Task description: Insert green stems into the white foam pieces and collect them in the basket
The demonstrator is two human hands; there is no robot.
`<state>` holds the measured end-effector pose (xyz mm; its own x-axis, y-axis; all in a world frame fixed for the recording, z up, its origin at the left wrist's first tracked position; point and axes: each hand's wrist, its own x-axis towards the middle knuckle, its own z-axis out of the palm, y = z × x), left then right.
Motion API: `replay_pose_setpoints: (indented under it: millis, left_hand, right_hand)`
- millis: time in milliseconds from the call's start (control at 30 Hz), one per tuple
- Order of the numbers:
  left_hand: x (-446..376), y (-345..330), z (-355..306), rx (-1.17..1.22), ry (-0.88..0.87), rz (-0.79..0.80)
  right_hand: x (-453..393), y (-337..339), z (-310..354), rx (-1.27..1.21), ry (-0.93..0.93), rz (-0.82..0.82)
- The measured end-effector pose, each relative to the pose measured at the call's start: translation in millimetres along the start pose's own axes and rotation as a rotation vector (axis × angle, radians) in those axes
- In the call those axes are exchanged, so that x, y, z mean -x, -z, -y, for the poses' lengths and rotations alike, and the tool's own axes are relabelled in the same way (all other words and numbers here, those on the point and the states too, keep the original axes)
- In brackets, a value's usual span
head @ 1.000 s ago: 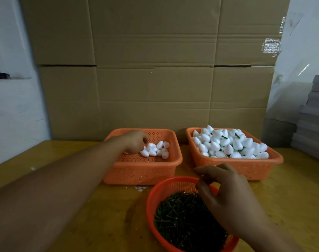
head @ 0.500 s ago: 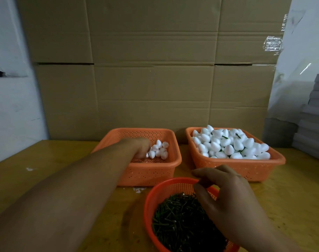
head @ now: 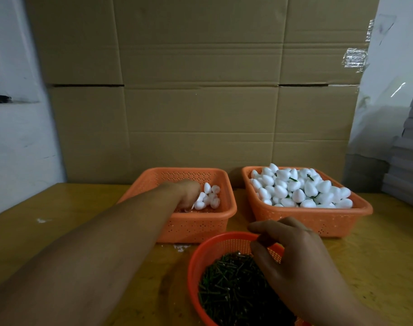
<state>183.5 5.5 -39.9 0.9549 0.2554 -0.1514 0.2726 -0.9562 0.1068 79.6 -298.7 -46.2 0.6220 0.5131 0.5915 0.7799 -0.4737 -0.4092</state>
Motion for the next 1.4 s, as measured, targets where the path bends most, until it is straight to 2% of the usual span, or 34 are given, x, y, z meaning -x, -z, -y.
replay_pose_setpoints:
  millis: [67, 267, 500, 667, 833, 1100, 1233, 1400]
  left_hand:
    - [2.4, 1.5, -0.4, 0.063, -0.025, 0.004]
    - [14.6, 11.8, -3.7, 0.042, -0.093, -0.080]
    - [53.7, 16.2, -9.2, 0.370, -0.214, -0.446]
    - [100.5, 13.2, -19.0, 0.560, -0.350, -0.625]
    - [144.3, 1.0, -29.7, 0.732, -0.492, -0.572]
    - [189.2, -28.3, -46.3, 1.242, -0.508, -0.342]
    - [197.9, -40.1, -55.5, 1.279, -0.524, -0.403]
    - [202.6, -51.9, -57.8, 1.153, -0.574, -0.394]
  right_hand:
    - [-0.3, -0.1, 0.1, 0.002, 0.001, 0.003]
    - [0.4, 0.4, 0.1, 0.006, -0.017, -0.002]
    - [0.5, 0.0, 1.3, 0.028, -0.008, 0.009]
    - [1.8, -3.0, -0.2, 0.044, -0.018, 0.034]
    - [0.3, -4.9, -4.0, 0.050, -0.054, 0.053]
    - [-0.5, 0.1, -1.3, 0.096, -0.001, 0.092]
    - [-0.3, -1.9, -3.1, 0.107, 0.026, 0.298]
    - [-1.4, -3.3, -1.4, 0.183, 0.003, 0.447]
